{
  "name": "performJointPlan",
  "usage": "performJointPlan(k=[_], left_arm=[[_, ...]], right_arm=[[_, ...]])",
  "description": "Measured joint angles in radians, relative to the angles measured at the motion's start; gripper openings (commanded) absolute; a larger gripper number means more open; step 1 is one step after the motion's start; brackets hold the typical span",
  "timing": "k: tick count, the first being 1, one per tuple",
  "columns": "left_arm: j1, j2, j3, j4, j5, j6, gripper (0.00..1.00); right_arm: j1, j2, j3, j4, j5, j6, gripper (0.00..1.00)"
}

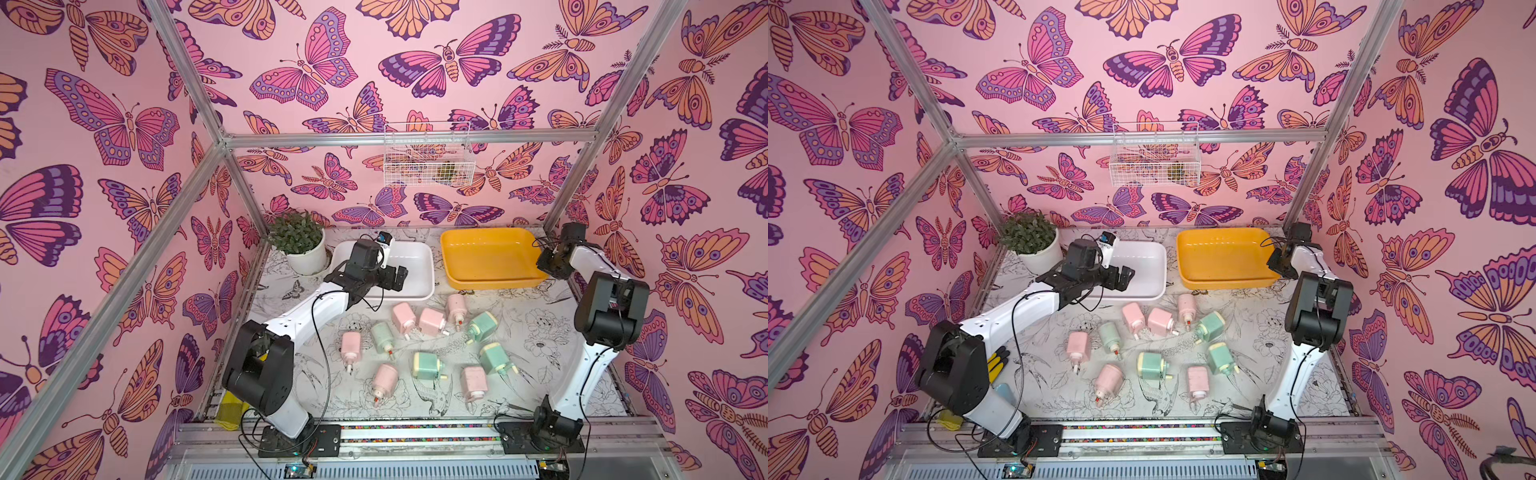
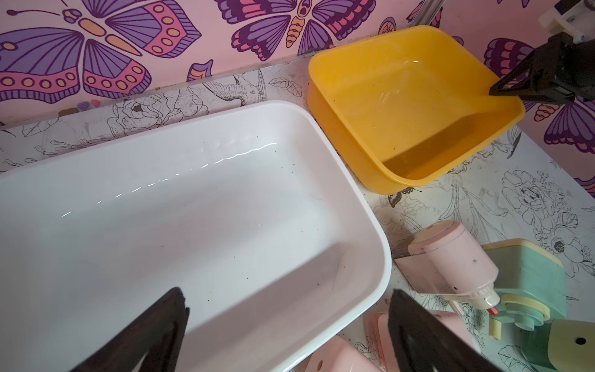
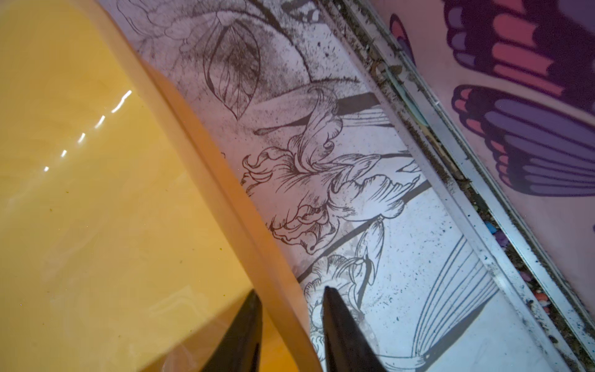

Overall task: Place the pencil sharpeners by color into the storage box
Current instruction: Move the storage box to the center of the board.

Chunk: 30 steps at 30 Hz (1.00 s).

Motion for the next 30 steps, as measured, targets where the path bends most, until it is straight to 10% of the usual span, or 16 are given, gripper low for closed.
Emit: performJointPlan(k=[13, 30], left_arm=[[0.0, -0.002, -0.006, 0.002, -0.021, -0.001, 1.0], [0.0, -0.023, -0.027, 0.005, -0.082, -0.011, 1.0]], right_arm=[[0.002, -0.086, -0.098, 0.005, -0.022, -0.061, 0.0], [0.003, -0.245, -0.338, 0.086, -0.076, 0.001, 0.0]])
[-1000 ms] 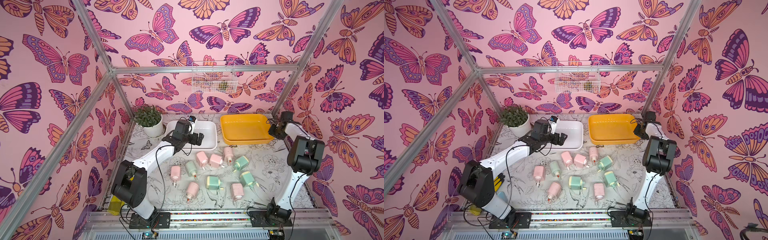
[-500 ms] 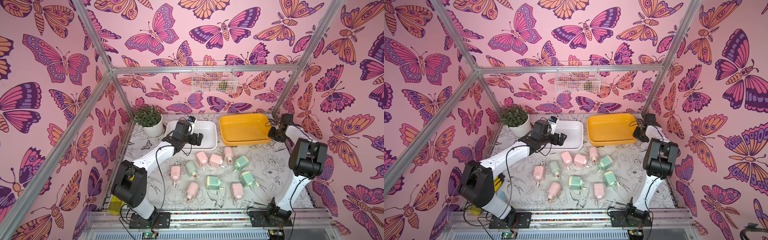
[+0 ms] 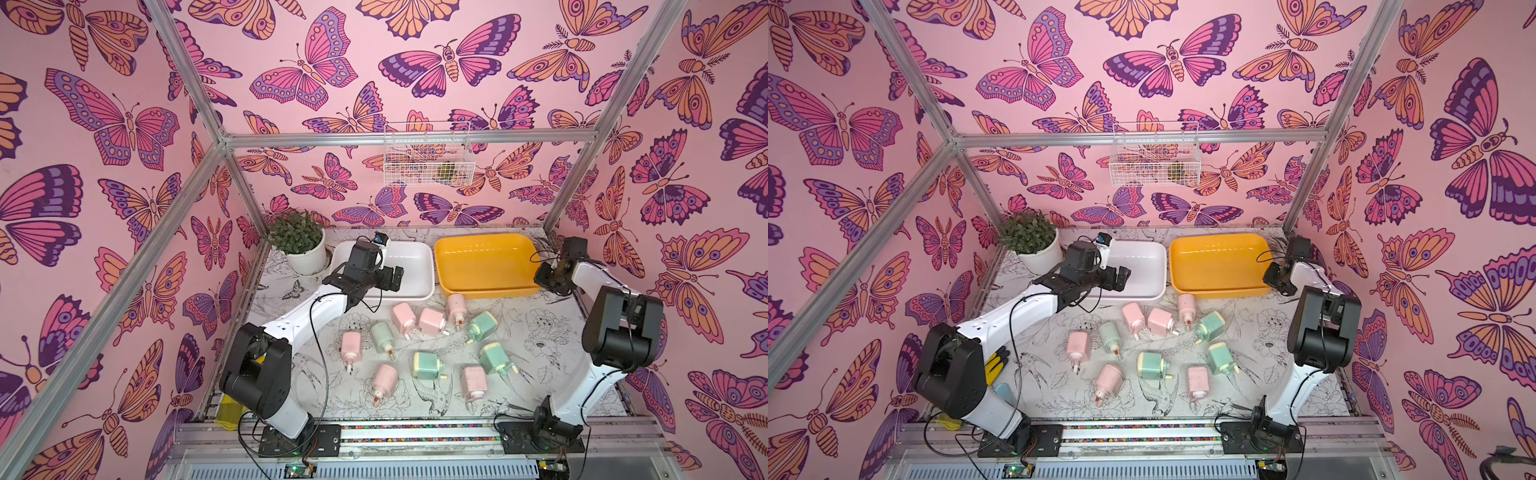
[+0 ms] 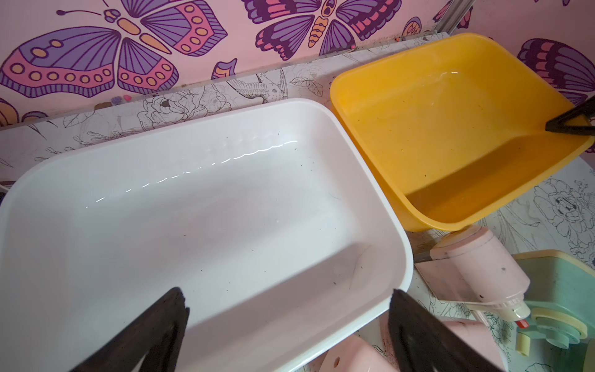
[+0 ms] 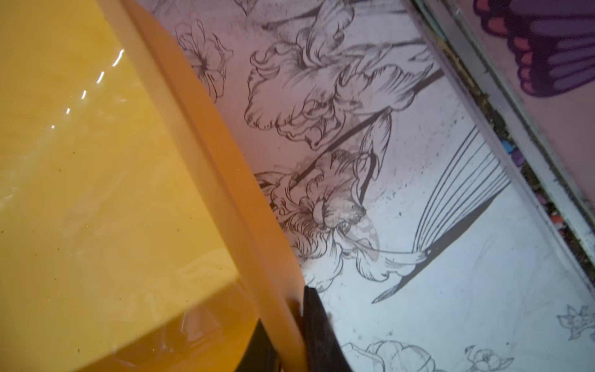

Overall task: Place the pencil sharpeners by color into the storage box
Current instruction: Move the storage box to the center of the board.

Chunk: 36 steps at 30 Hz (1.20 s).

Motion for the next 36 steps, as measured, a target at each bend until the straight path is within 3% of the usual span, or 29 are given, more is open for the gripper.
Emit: performJointPlan(k=[14, 26, 29, 33, 36], left_arm=[[0.0, -0.019, -0.028, 0.011, -0.151, -0.054, 1.0], [0.0, -0.032, -0.04, 0.021, -0.175, -0.091, 1.0], [0.0, -0.032, -0.043, 0.021, -0.178, -0.091, 1.0], [0.0, -0.032, -0.045, 0.021, -0.187, -0.092, 1.0], [0.0, -0.032, -0.046, 0.021, -0.19, -0.092, 1.0]], right_arm=[[0.013, -0.076, -0.113, 0.058, -0.024, 0.03, 0.0], [0.017, -0.076, -0.113, 0.069, 0.029, 0.056, 0.04], [0.017, -0.074, -0.113, 0.067, 0.031, 0.057, 0.09], [0.017, -0.063, -0.107, 0.063, 0.015, 0.05, 0.28], [0.017, -0.062, -0.099, 0.059, 0.001, 0.043, 0.31]])
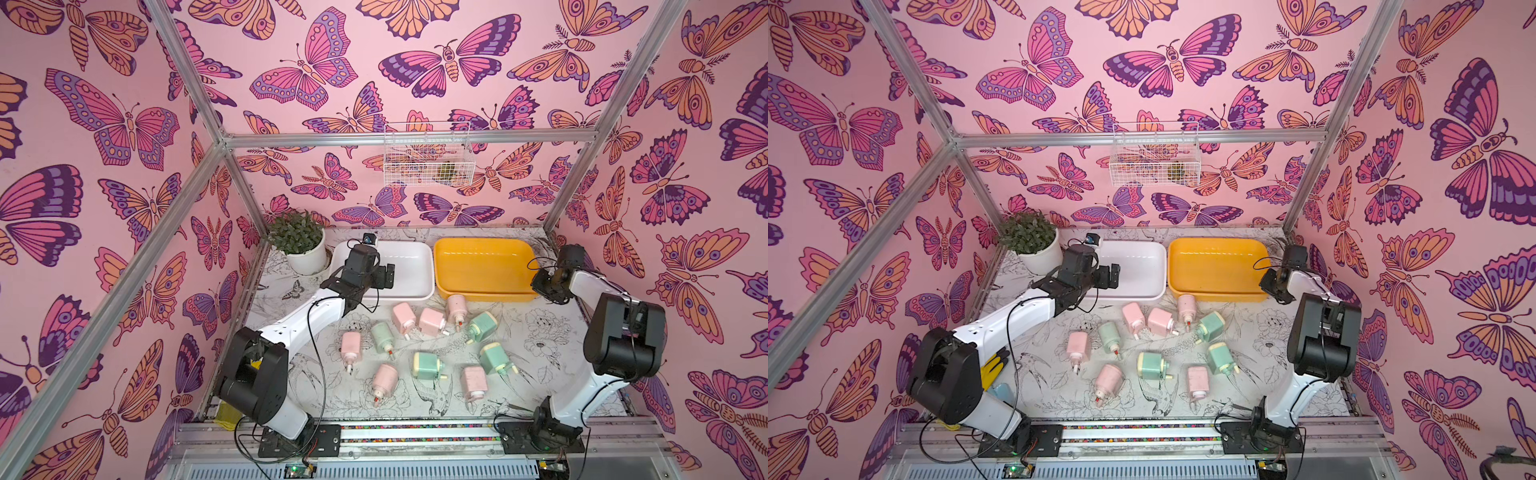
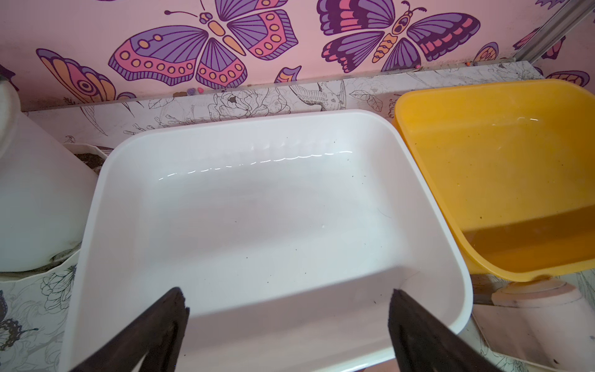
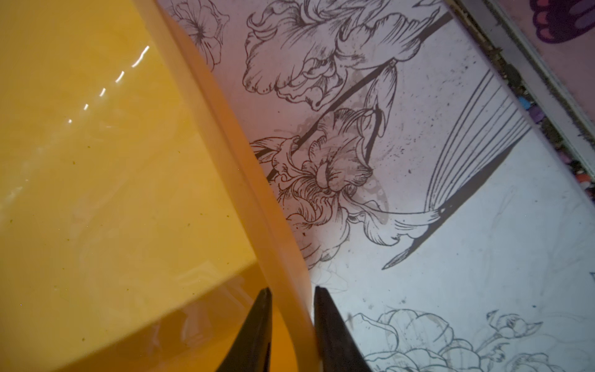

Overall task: Place the pencil sharpeners by color into the storage box
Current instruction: Move the storage box to the center of the board.

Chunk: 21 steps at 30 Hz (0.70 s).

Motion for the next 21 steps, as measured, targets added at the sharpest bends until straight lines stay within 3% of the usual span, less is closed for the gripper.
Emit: performJointPlan(k=[11, 14, 21], left_arm=[[0.0, 0.0, -0.002, 0.0, 0.0, -0.003, 1.0], [0.0, 0.0, -0.003, 0.0, -0.003, -0.003, 1.0], [0.0, -0.002, -0.002, -0.023, -0.007, -0.015, 1.0]], right_arm=[[0.0, 0.0, 0.02, -0.018, -0.006, -0.019, 0.38], [0.0, 0.0, 0.024, -0.018, -0.006, -0.022, 0.48], [0.011, -0.117, -0.005, -0.008, -0.007, -0.015, 0.83]])
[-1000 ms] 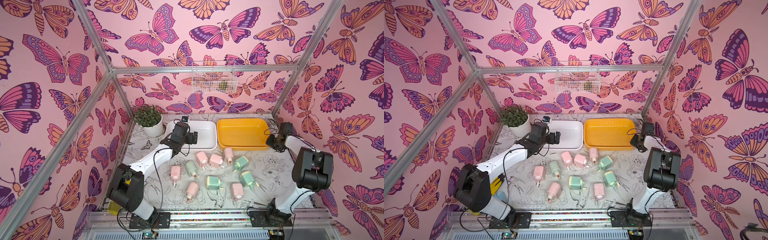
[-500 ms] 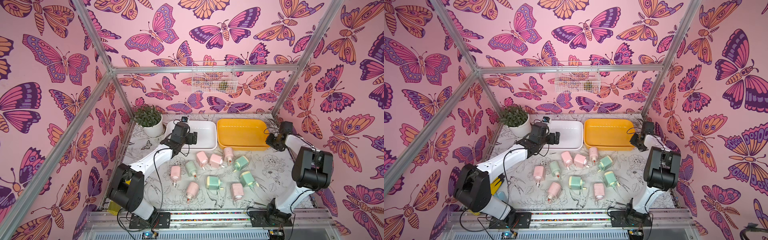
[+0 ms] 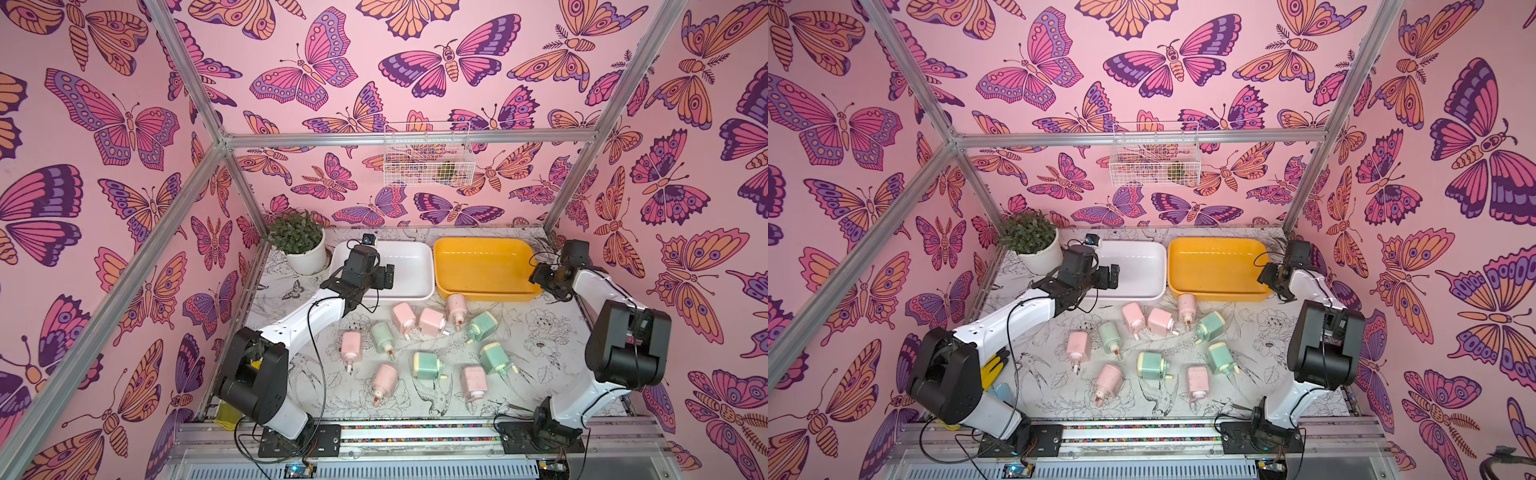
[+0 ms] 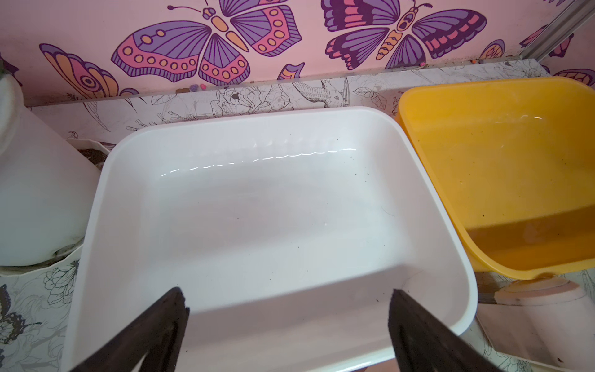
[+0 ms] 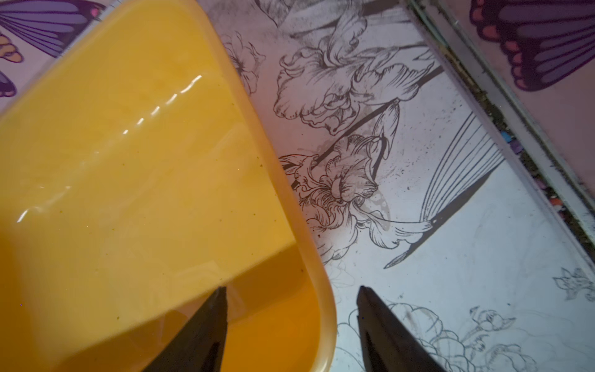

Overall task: Place the pencil sharpeners by color into the storage box
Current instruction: Move the storage box to the center of the board, then pick up the pencil sharpener from the center of the board.

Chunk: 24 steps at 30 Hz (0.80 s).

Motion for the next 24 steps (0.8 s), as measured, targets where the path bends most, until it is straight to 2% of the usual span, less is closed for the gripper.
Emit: performJointPlan(k=[1, 2, 6, 13, 21, 24], left_arm=[[0.0, -0.002, 0.003, -0.023, 0.0, -0.008, 1.0], [0.0, -0.004, 0.011, -0.058, 0.0, -0.02, 1.0], [0.0, -0.017, 0.06, -0.206, 0.0, -0.101, 1.0], [0.0, -0.104, 0.06, -0.444, 0.021, -0.277, 1.0], [0.0, -0.161, 0.079, -0.84, 0.121, -0.288, 1.0], [0.0, -0.161, 0.047, -0.929, 0.168, -0.288, 1.0]], right_arm=[[0.004, -0.04, -0.015, 0.008, 0.0, 0.002, 0.93], [0.007, -0.088, -0.034, 0.021, -0.003, 0.01, 0.99], [0.033, -0.267, -0.1, 0.068, -0.018, 0.016, 0.99], [0.157, -0.424, -0.209, 0.152, -0.031, 0.051, 0.99], [0.245, -0.499, -0.273, 0.253, -0.084, 0.069, 0.99], [0.263, -0.527, -0.303, 0.308, -0.098, 0.072, 0.99]])
